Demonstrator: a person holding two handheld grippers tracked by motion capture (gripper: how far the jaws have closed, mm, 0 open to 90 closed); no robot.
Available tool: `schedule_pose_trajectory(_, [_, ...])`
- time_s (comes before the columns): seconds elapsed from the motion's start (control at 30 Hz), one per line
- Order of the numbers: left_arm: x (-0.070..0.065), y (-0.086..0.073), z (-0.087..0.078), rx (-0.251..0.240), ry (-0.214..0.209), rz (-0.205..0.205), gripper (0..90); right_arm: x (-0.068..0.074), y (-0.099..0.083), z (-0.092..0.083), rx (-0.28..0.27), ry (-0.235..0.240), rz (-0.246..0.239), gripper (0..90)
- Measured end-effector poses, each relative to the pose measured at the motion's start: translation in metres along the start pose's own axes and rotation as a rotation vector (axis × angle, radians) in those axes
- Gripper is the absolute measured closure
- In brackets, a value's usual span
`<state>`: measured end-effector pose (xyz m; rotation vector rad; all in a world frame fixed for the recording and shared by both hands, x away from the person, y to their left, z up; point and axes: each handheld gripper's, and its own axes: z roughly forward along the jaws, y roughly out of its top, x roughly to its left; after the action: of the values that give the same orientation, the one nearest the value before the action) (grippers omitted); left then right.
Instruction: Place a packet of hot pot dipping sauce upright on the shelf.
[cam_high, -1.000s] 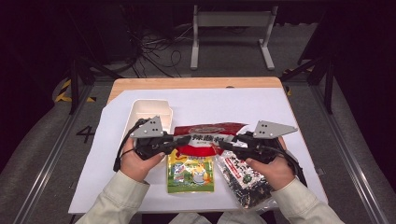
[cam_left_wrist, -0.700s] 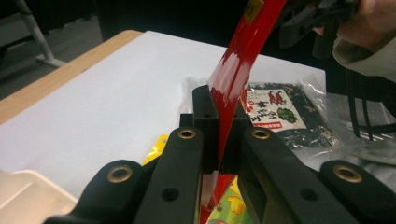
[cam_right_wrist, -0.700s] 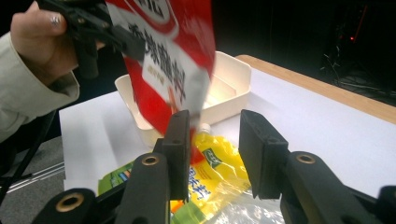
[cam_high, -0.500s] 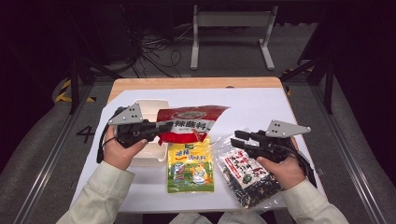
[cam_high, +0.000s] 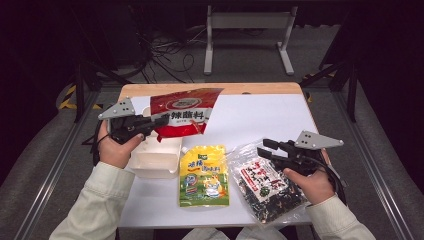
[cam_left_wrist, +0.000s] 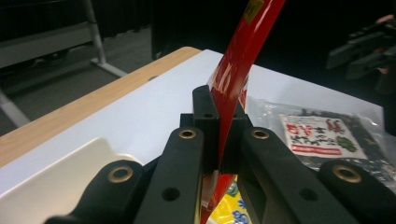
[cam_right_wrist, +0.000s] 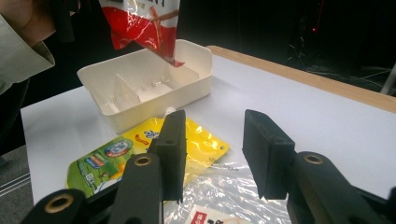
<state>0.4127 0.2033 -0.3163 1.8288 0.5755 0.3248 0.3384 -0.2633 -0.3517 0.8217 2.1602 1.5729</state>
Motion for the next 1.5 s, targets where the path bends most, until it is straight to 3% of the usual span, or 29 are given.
schedule_pose_trajectory(0.4, [0.028, -0.004, 0.005, 0.039, 0.066, -0.022, 89.1, -0.006, -0.019, -0.013, -0.014, -0.028, 0.042, 59.8])
schedule_pose_trajectory(0.6, [0.044, -0.010, 0.004, 0.055, 0.130, -0.042, 89.1, -0.005, -0.023, -0.020, -0.023, -0.039, 0.049, 59.8])
schedule_pose_trajectory(0.83, [0.061, -0.017, 0.004, 0.065, 0.176, -0.029, 89.0, -0.004, -0.028, -0.022, -0.014, -0.043, 0.057, 59.3])
schedule_pose_trajectory(1.4, [0.086, -0.030, 0.033, 0.109, 0.209, -0.017, 88.9, -0.002, -0.032, -0.024, -0.015, -0.036, 0.066, 57.4])
schedule_pose_trajectory(1.5, [0.090, -0.032, 0.040, 0.145, 0.217, -0.013, 88.8, -0.002, -0.034, -0.024, -0.016, -0.035, 0.068, 57.3])
